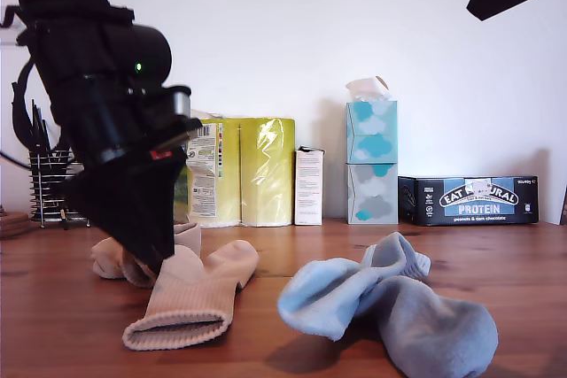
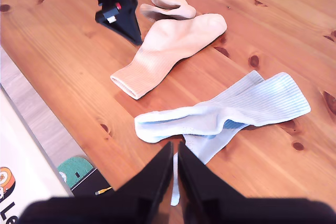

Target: Pair up the socks based on colour and pattern, by placing each sock on top of its pair

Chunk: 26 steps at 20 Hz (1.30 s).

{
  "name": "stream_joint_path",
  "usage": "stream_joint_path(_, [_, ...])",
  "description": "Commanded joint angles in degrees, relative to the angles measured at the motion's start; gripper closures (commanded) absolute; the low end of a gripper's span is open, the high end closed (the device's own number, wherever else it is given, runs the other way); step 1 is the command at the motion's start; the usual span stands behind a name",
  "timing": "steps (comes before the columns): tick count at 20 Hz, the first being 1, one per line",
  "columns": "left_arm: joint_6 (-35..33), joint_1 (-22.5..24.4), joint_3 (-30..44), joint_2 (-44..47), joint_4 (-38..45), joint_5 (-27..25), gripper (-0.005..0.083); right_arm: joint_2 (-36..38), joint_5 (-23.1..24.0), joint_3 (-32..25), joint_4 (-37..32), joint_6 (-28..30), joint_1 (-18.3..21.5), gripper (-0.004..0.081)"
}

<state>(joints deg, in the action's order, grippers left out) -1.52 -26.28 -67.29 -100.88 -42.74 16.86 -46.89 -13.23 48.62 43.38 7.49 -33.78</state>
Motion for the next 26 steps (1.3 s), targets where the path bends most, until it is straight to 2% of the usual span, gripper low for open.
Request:
stream_joint_path(1, [-3.48,-1.2,0.9,0.09,0.81,0.76,0.0794,-0.2,-0.42,-0.02,-0.26,-0.09,0.15,0.0782])
stream_joint_path(5, [-12.15,-4.83,3.34,0.76,5.4,3.3,0.0793,1.55,-1.77,-0.02,1.16,-3.63,0.15,0.0782])
stream_joint_path(8, [-15.39,-6.54,5.81,2.27,8.46,3.43,0.0793,5.4,-2.82,0.02,7.43,-6.36,0.15,0.0782])
stream_joint_path(14, [-15.41,-6.47,13.16,2.32,16.96,1.33,0.0793,15.39,-2.84,4.42,17.42,-12.2,0.15,0.0782])
stream_joint_path(19, [-13.18,-7.45,17.44,2.32,21.2,1.95,0.0794,16.41,-2.8,6.86,17.55,-12.17,0.15,0.0782])
stream_joint_path(26, [-10.43,-12.44,18.95,2.29,19.3,5.18,0.0794,16.41,-2.75,7.02,17.75,-10.14,0.15,0.0782])
